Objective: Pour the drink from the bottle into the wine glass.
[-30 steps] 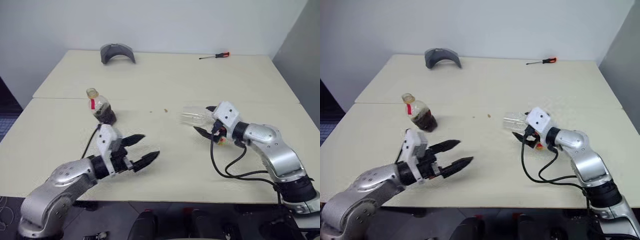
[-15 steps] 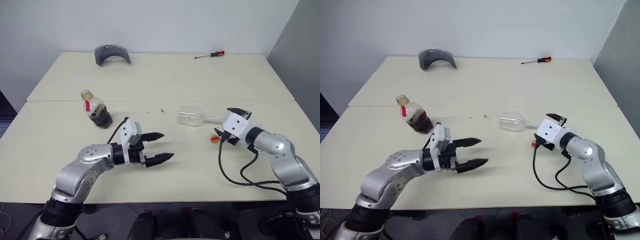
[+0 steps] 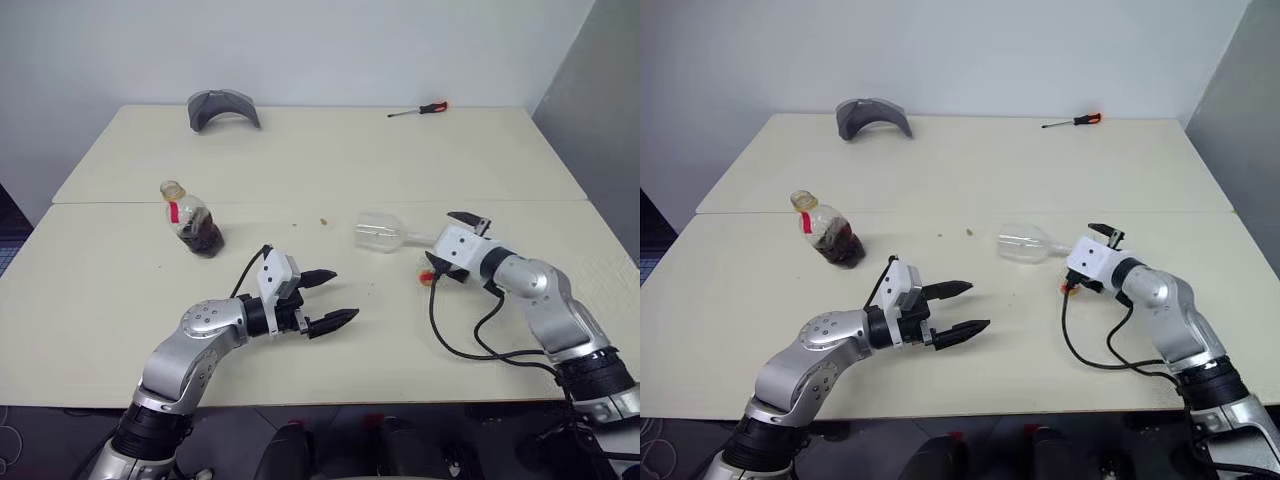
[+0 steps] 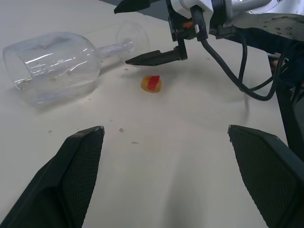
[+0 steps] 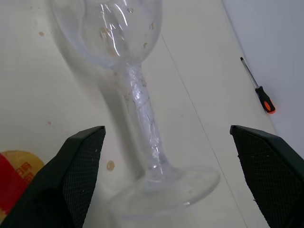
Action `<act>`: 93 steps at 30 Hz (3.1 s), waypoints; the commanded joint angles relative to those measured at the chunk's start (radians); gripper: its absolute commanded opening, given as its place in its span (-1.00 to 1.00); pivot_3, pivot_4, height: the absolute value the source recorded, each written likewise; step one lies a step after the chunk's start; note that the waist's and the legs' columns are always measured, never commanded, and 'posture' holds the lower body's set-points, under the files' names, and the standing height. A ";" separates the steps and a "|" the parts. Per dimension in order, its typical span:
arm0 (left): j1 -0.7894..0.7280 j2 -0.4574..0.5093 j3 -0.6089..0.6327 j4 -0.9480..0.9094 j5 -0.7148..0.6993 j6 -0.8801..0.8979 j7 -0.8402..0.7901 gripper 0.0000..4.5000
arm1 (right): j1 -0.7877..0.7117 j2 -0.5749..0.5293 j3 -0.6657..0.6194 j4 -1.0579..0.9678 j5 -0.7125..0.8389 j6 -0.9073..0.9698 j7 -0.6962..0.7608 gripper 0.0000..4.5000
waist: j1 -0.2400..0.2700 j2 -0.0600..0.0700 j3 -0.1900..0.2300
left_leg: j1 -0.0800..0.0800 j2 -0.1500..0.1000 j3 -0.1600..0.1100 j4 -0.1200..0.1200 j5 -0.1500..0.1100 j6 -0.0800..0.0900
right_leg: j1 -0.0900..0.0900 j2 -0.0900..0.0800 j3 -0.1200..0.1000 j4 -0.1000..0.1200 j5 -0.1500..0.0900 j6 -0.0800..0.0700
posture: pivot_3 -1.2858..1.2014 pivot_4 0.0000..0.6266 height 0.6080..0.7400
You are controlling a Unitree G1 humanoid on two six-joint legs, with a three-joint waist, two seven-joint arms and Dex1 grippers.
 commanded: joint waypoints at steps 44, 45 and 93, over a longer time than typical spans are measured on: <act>-0.043 -0.060 0.019 -0.087 -0.027 0.060 0.060 1.00 | -0.266 0.090 0.078 0.376 -0.118 -0.225 0.026 -0.86 | -0.001 0.000 0.000 | 0.000 0.000 0.000 0.000 0.002 -0.003 | 0.000 0.000 0.000 0.000 0.000 0.000 | 0.03 -0.52 1.00; -0.045 -0.063 0.018 -0.087 -0.026 0.061 0.062 1.00 | -0.267 0.090 0.079 0.377 -0.120 -0.227 0.025 -0.94 | -0.001 0.000 0.000 | 0.000 0.000 0.001 0.000 0.002 -0.003 | 0.000 0.000 0.001 0.001 0.000 0.000 | 0.03 -0.52 1.00; 0.696 -0.205 0.283 -0.677 0.241 -0.003 0.644 1.00 | -0.374 0.786 -0.059 0.796 0.309 -0.098 -0.101 -0.94 | -0.003 0.002 -0.005 | 0.003 0.001 0.000 -0.002 0.000 0.001 | 0.001 0.000 0.000 0.000 0.001 -0.002 | 0.03 -0.52 1.00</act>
